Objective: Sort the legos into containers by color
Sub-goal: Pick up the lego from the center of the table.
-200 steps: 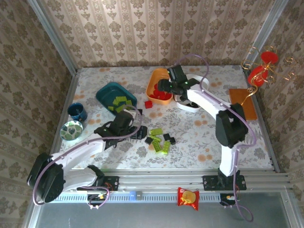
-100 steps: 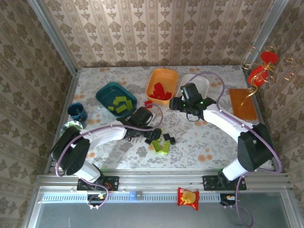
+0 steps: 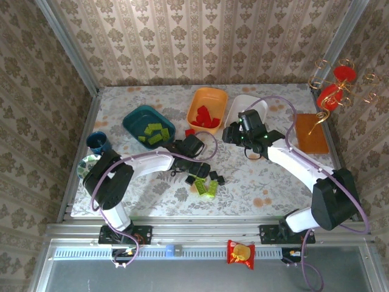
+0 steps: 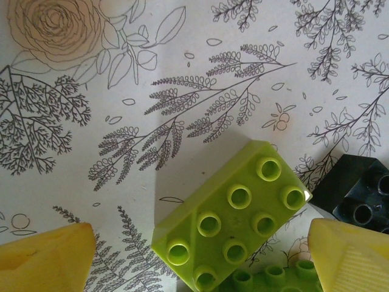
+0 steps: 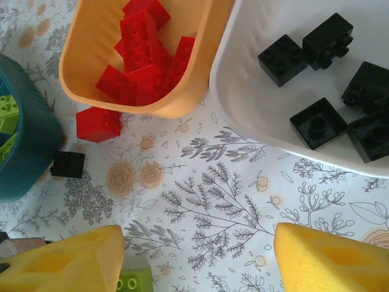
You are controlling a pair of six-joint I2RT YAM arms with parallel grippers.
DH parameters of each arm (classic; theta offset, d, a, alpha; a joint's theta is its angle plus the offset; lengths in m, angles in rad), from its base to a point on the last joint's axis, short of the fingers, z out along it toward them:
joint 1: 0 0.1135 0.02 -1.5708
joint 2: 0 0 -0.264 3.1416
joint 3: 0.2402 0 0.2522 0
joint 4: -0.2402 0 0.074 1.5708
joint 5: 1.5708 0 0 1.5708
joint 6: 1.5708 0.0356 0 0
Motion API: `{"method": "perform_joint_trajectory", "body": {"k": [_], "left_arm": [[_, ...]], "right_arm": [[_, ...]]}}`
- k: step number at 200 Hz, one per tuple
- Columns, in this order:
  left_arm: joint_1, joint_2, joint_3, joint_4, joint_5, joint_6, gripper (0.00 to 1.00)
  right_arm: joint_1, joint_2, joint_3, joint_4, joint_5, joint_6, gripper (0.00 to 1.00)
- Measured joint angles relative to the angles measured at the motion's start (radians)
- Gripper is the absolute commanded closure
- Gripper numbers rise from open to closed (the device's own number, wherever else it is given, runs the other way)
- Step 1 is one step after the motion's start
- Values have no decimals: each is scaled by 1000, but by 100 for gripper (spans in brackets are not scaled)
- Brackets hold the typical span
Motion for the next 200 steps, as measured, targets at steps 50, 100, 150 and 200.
{"method": "perform_joint_trajectory", "body": {"k": [50,100,150,200], "left_arm": [[-4,42,13,0,3,3,16],[-1,82,54,-25,-10,22,32],[21,88,61,-36,-22,32,55],[67,63,36,19,0,9,67]], "right_arm": [[-18,-63,-15,1,4,8,32],[-23,-68,-20,1,7,9,32],[-25,-69,-32,0,8,11,32],[-26,-75,-32,1,8,12,32]]}}
